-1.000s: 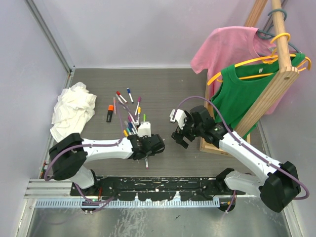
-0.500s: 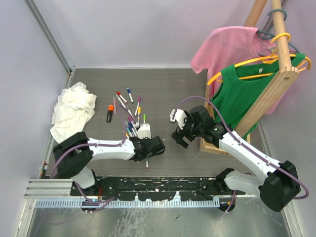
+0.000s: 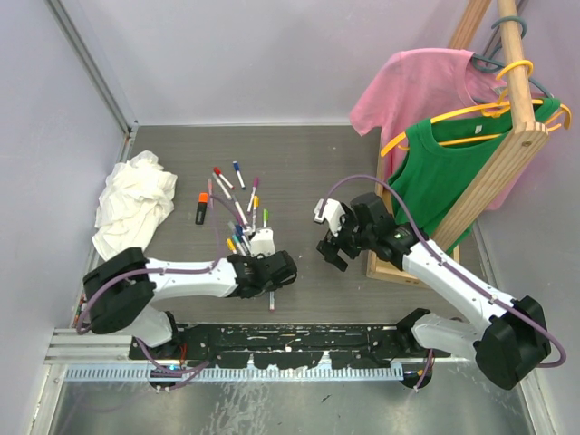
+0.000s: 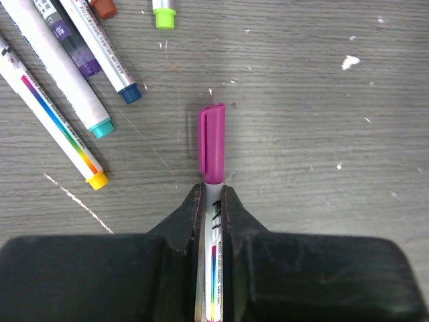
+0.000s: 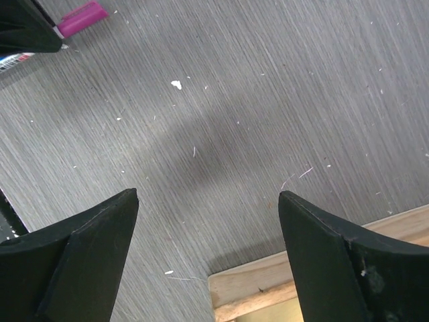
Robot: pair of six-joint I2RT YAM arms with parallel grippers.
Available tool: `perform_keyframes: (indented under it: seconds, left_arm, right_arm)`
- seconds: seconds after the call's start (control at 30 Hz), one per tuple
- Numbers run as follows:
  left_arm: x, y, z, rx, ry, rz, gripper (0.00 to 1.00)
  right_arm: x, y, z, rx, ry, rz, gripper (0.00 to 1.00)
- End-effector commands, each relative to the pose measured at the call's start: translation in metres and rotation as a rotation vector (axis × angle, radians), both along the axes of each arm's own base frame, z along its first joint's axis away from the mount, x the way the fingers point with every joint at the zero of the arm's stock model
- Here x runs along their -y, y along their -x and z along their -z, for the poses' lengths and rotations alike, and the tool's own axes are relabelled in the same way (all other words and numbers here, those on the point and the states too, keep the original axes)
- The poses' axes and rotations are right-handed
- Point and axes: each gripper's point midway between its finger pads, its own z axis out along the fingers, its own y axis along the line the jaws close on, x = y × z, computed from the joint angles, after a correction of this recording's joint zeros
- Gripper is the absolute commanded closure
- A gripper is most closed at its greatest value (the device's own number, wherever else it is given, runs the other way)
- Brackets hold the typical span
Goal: Open the pen caps
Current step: Pick up the pen from the center of the board.
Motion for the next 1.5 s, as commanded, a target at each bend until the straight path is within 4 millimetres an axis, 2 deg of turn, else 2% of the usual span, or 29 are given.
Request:
perform_keyframes:
  seconds: [0.0, 0.23, 0.33, 0.43, 0.57, 0.8, 1.03, 1.33, 1.4, 1.47]
  left_arm:
    - [0.02, -0.004, -0.039, 0.089, 0.176, 0.054, 1.0]
    - [0.019, -0.002, -0.074, 0.175, 0.319, 0.104, 1.0]
    - [0.016, 0.0, -0.082, 0.189, 0.343, 0.112, 1.0]
    - [0.015, 0.001, -0.085, 0.193, 0.357, 0.115, 1.0]
    - [0.015, 0.002, -0.088, 0.197, 0.367, 0.123, 1.0]
    - [0.02, 0.005, -0.089, 0.191, 0.386, 0.153, 1.0]
    - [0.02, 0.008, -0.09, 0.189, 0.401, 0.167, 1.0]
    - [0.018, 0.01, -0.096, 0.208, 0.425, 0.186, 1.0]
    - [0.02, 0.011, -0.1, 0.218, 0.444, 0.199, 1.0]
    - [0.025, 0.011, -0.106, 0.231, 0.473, 0.22, 1.0]
  right_arm:
    - [0.003, -0.004, -0.011, 0.001, -0.025, 0.011, 0.13]
    - [0.049, -0.013, -0.019, 0.02, 0.003, 0.068, 0.23]
    - [0.072, -0.015, -0.019, 0.042, 0.029, 0.095, 0.28]
    - [0.092, -0.013, -0.012, 0.041, 0.071, 0.114, 0.36]
    - [0.108, -0.005, -0.007, 0.036, 0.109, 0.112, 0.46]
    - [0.142, 0.005, -0.006, 0.053, 0.158, 0.119, 0.56]
    - [0.171, 0.009, -0.004, 0.041, 0.207, 0.148, 0.71]
    - [0.237, 0.011, -0.007, 0.007, 0.237, 0.248, 0.73]
    - [0.239, 0.02, -0.006, -0.045, 0.205, 0.223, 0.72]
    - [0.228, 0.03, -0.007, -0.08, 0.166, 0.164, 0.69]
